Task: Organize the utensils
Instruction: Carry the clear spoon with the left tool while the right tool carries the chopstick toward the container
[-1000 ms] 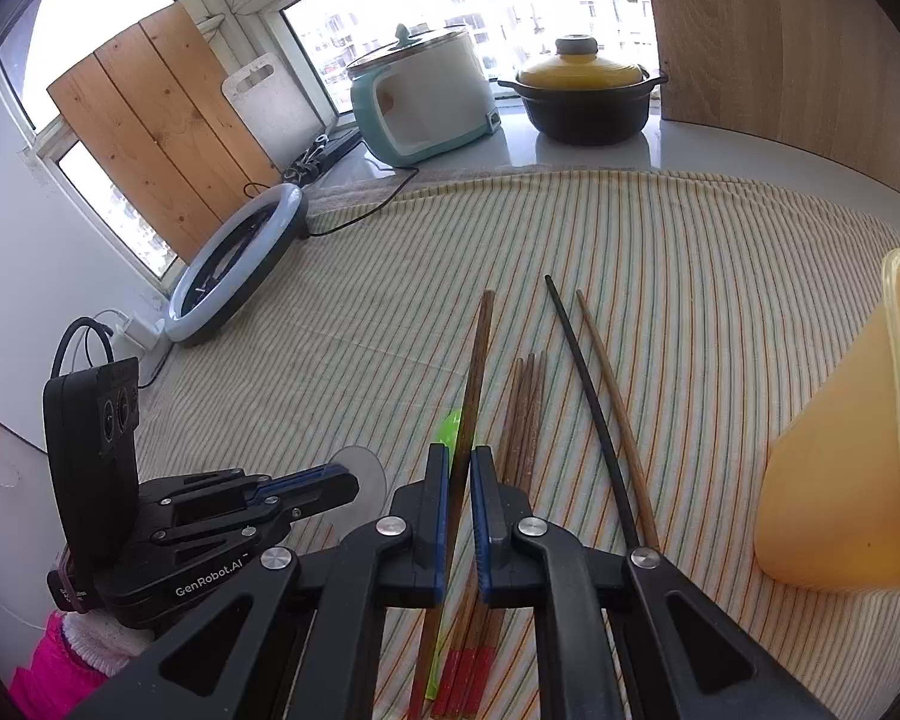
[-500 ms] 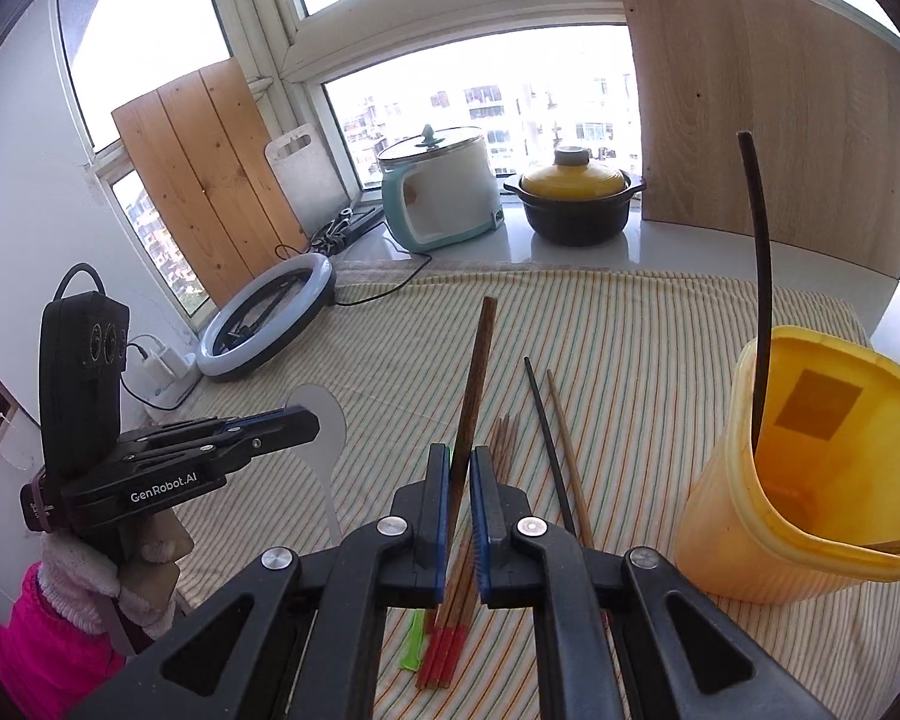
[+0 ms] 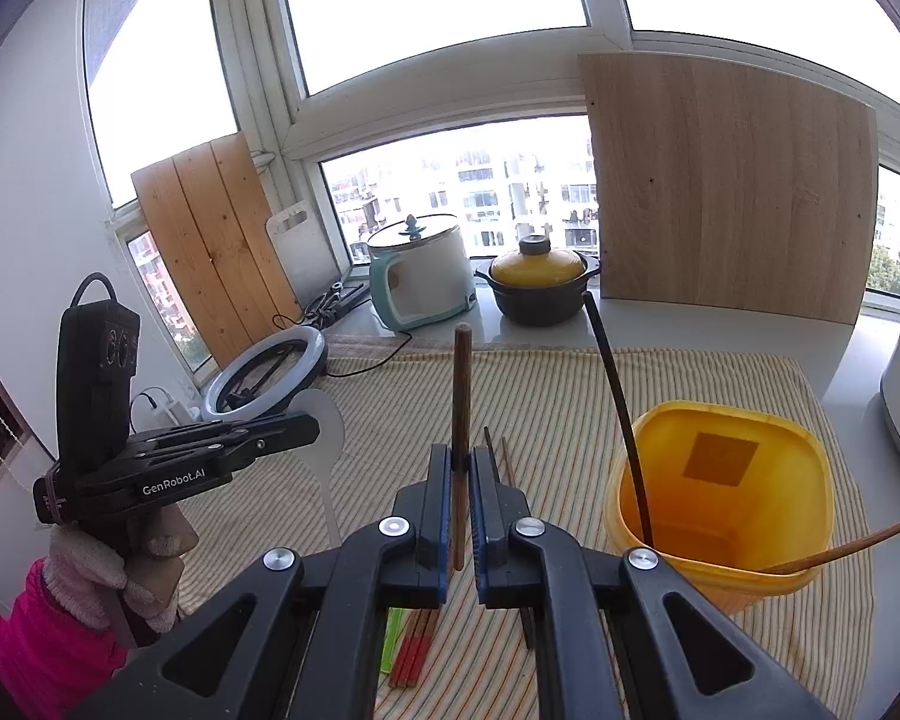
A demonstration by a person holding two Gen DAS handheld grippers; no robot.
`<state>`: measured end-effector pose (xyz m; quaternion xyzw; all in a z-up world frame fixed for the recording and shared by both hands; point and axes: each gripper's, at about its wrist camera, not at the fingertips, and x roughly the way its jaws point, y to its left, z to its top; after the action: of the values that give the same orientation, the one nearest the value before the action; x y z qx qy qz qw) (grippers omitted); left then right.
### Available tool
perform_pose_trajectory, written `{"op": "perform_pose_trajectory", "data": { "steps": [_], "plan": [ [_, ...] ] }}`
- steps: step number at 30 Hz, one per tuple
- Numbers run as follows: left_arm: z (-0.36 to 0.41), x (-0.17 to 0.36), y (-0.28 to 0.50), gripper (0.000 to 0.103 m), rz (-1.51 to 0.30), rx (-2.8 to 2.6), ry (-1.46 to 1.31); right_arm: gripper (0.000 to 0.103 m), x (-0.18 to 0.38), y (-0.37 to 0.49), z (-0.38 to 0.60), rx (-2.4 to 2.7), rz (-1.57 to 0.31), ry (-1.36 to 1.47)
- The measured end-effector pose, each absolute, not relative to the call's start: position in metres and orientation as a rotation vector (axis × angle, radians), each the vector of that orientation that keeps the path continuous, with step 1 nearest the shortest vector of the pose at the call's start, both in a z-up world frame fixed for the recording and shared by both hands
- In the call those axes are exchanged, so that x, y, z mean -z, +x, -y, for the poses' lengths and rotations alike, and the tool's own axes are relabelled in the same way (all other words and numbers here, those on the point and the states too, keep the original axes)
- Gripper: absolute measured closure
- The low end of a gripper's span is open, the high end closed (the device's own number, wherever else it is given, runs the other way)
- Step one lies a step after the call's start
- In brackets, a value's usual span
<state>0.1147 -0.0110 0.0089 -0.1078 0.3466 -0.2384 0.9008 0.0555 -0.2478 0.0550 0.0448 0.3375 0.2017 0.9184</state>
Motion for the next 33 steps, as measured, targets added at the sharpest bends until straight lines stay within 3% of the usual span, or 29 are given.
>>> {"op": "perform_pose_trajectory", "data": {
  "steps": [19,33],
  "plan": [
    [0.051,-0.047,0.139,0.102,-0.640,0.517,-0.201,0.100,-0.121,0.023,0.346,-0.263,-0.536,0.152],
    [0.112,-0.092,0.127,0.102,-0.536,0.611,-0.163,0.100,-0.123,0.027,0.380,-0.180,-0.498,0.201]
  ]
}}
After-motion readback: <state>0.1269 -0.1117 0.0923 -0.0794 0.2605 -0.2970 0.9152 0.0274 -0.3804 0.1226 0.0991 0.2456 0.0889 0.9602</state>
